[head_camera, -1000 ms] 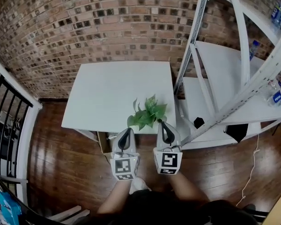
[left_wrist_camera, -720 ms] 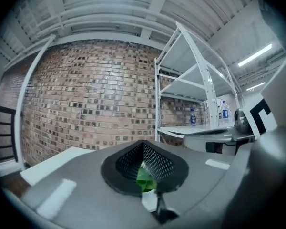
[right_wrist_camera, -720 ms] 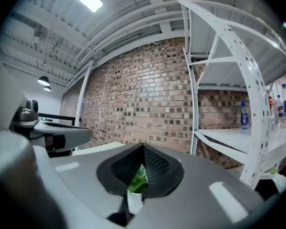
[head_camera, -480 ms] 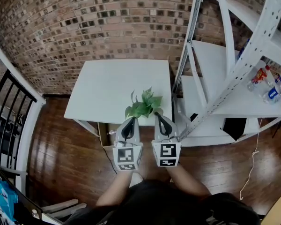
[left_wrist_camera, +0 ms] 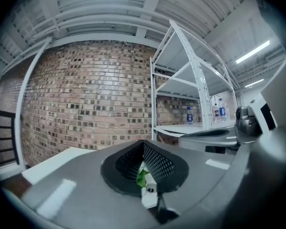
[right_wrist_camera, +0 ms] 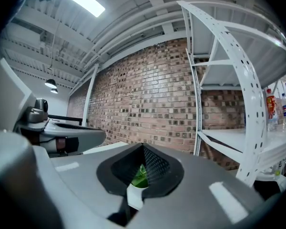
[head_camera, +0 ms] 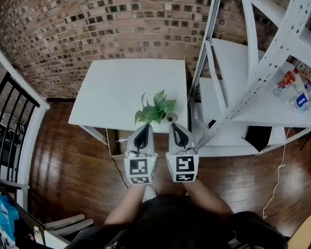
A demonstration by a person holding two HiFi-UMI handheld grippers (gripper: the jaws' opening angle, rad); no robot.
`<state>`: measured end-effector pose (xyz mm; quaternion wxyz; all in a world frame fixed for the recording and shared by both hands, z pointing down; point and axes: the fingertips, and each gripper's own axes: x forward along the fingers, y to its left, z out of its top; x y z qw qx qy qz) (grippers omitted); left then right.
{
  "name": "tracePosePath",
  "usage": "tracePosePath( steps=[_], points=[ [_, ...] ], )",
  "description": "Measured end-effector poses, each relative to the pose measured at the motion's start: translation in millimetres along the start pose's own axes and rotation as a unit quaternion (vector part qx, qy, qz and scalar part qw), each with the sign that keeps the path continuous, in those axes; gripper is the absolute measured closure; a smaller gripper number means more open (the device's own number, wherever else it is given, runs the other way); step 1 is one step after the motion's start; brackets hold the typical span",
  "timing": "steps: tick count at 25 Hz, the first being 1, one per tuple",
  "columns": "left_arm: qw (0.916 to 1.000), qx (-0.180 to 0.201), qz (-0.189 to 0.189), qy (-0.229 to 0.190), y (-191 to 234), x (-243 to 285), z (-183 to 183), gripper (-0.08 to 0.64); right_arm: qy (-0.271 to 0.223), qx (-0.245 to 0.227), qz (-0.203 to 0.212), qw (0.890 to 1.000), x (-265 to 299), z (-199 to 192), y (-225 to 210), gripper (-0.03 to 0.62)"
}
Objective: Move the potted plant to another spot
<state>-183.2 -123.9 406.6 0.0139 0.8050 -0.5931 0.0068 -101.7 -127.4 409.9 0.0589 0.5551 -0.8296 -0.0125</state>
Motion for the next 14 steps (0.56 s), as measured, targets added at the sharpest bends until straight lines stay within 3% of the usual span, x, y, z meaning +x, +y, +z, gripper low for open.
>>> tracePosePath(
  steps=[14],
  points=[
    [0.9999, 0.003, 0.012, 0.002, -1.8, 4.9, 3.9, 0.543, -0.005, 0.004, 0.011, 1.0, 2.6, 4.1, -8.5, 0.591]
  ],
)
